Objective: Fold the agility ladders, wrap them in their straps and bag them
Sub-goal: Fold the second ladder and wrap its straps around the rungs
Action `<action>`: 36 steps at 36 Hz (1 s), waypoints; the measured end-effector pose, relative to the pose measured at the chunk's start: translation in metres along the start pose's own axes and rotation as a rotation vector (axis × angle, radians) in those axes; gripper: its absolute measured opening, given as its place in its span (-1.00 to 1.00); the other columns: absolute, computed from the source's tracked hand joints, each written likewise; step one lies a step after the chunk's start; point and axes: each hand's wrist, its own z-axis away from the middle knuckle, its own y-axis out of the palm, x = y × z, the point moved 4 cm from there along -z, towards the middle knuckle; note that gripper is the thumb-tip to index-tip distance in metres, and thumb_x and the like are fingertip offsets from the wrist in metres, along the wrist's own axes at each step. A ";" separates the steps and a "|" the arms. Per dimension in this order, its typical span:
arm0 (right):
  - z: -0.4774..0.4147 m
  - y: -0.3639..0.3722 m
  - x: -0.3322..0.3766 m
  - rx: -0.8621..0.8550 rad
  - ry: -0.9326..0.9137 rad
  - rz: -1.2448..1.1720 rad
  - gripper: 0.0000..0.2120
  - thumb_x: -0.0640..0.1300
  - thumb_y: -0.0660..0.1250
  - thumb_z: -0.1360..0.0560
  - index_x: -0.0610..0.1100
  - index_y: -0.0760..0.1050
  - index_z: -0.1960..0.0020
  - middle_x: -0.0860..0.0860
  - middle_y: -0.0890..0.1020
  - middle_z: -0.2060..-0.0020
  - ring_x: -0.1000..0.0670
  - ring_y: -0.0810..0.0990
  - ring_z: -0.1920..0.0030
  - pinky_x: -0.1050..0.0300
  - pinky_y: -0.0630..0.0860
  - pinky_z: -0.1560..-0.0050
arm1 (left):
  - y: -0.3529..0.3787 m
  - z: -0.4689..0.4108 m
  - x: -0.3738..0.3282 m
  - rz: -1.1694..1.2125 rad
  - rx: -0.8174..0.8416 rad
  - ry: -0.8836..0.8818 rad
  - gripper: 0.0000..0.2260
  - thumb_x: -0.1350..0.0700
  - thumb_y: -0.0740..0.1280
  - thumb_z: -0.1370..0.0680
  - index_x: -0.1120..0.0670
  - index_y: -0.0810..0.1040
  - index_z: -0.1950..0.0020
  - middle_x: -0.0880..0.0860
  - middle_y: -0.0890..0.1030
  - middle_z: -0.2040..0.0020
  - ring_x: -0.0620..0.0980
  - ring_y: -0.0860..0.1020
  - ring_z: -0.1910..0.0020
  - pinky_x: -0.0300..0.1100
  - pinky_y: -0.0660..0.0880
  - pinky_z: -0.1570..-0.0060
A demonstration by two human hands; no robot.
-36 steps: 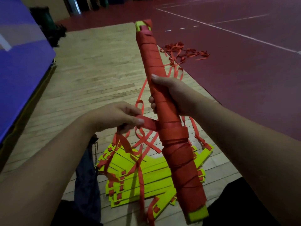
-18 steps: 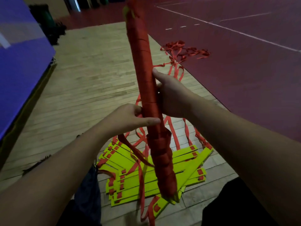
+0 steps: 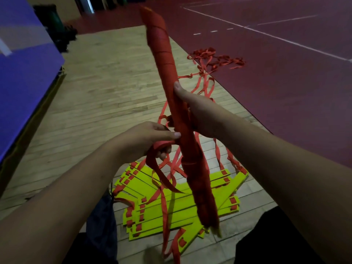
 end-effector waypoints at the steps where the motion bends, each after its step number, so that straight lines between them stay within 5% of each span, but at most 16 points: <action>1: -0.001 -0.002 -0.001 -0.010 -0.002 -0.027 -0.45 0.24 0.32 -0.57 -0.18 0.50 -0.33 -0.08 0.64 0.05 -0.07 0.67 0.05 0.03 0.63 0.08 | 0.001 0.000 0.001 0.007 0.020 -0.003 -0.68 0.03 0.44 -0.42 0.26 0.57 0.01 0.13 0.58 0.35 0.02 0.53 0.43 -0.24 0.47 0.41; 6: -0.008 -0.007 -0.004 -0.093 -0.029 -0.032 -0.33 0.20 0.55 -0.35 -0.17 0.53 -0.30 -0.08 0.69 0.00 -0.11 0.67 -0.04 -0.07 0.62 -0.01 | 0.005 -0.001 0.003 0.043 0.066 0.002 -0.84 0.15 0.44 -0.47 0.22 0.56 0.04 0.11 0.57 0.33 0.02 0.56 0.39 -0.23 0.47 0.40; 10: -0.008 -0.011 -0.001 -0.137 -0.097 0.009 -0.50 0.06 0.54 -0.43 -0.20 0.53 -0.23 -0.05 0.64 0.16 -0.06 0.67 0.10 0.01 0.63 0.10 | 0.006 0.000 0.004 -0.022 0.090 -0.024 -0.59 -0.03 0.49 -0.37 0.21 0.57 -0.07 0.11 0.62 0.29 0.04 0.60 0.34 -0.14 0.54 0.31; 13: -0.008 -0.006 -0.007 -0.138 -0.089 -0.010 -0.51 0.02 0.56 -0.42 -0.22 0.54 -0.21 -0.08 0.63 0.16 -0.08 0.66 0.11 -0.04 0.66 0.03 | 0.011 -0.001 0.004 -0.256 0.023 -0.063 -0.41 -0.25 0.48 -0.24 0.11 0.55 -0.09 0.07 0.62 0.35 0.05 0.60 0.39 -0.13 0.56 0.29; 16: -0.010 -0.001 -0.014 -0.219 -0.089 0.060 -0.59 0.03 0.55 -0.43 -0.17 0.56 -0.14 -0.08 0.65 0.12 -0.09 0.68 0.06 -0.08 0.66 -0.08 | 0.018 -0.005 0.003 -0.612 -0.130 0.000 -0.56 -0.29 0.47 -0.35 0.02 0.54 0.04 -0.05 0.58 0.42 -0.10 0.57 0.48 -0.26 0.48 0.44; 18: -0.009 0.002 -0.014 -0.278 -0.093 0.100 -0.65 0.05 0.56 -0.42 -0.13 0.57 -0.06 -0.09 0.68 0.09 -0.10 0.70 0.02 -0.11 0.65 -0.13 | 0.021 -0.009 0.006 -0.703 -0.242 0.051 -0.63 -0.27 0.46 -0.42 0.03 0.55 0.10 -0.05 0.58 0.39 -0.12 0.54 0.45 -0.20 0.49 0.38; 21: -0.006 0.003 -0.003 -0.324 -0.160 0.200 -0.68 0.14 0.51 -0.46 -0.09 0.58 0.02 -0.12 0.71 0.05 -0.12 0.71 0.02 -0.13 0.65 -0.11 | 0.021 -0.013 0.007 -0.594 -0.307 0.076 -0.75 -0.12 0.47 -0.46 0.02 0.54 0.19 -0.09 0.55 0.41 -0.18 0.48 0.49 -0.24 0.39 0.42; 26: 0.001 0.003 0.021 -0.139 -0.245 0.192 -0.41 0.39 0.17 -0.55 -0.10 0.51 -0.24 -0.10 0.67 -0.07 -0.10 0.67 -0.07 -0.14 0.63 -0.14 | 0.013 -0.007 -0.002 -0.296 -0.119 0.137 -0.77 -0.05 0.51 -0.42 0.06 0.60 0.10 0.05 0.60 0.32 -0.06 0.49 0.44 -0.22 0.44 0.40; 31: 0.006 0.018 0.003 0.188 0.024 -0.297 -0.34 0.33 0.15 -0.59 -0.31 0.49 -0.09 -0.19 0.60 0.21 -0.14 0.64 0.20 0.03 0.64 0.08 | 0.025 -0.001 -0.002 -0.130 0.071 0.124 -0.81 0.05 0.53 -0.42 0.11 0.62 0.07 0.08 0.66 0.30 0.00 0.53 0.42 -0.27 0.49 0.43; 36: 0.000 0.012 0.008 0.108 -0.029 -0.226 -0.42 0.31 0.20 -0.59 -0.25 0.51 -0.05 -0.11 0.58 0.28 -0.06 0.57 0.33 0.08 0.58 0.24 | 0.024 -0.003 0.000 0.012 0.127 0.029 -0.59 -0.07 0.45 -0.34 0.21 0.61 -0.01 0.17 0.62 0.22 -0.02 0.56 0.40 -0.22 0.56 0.37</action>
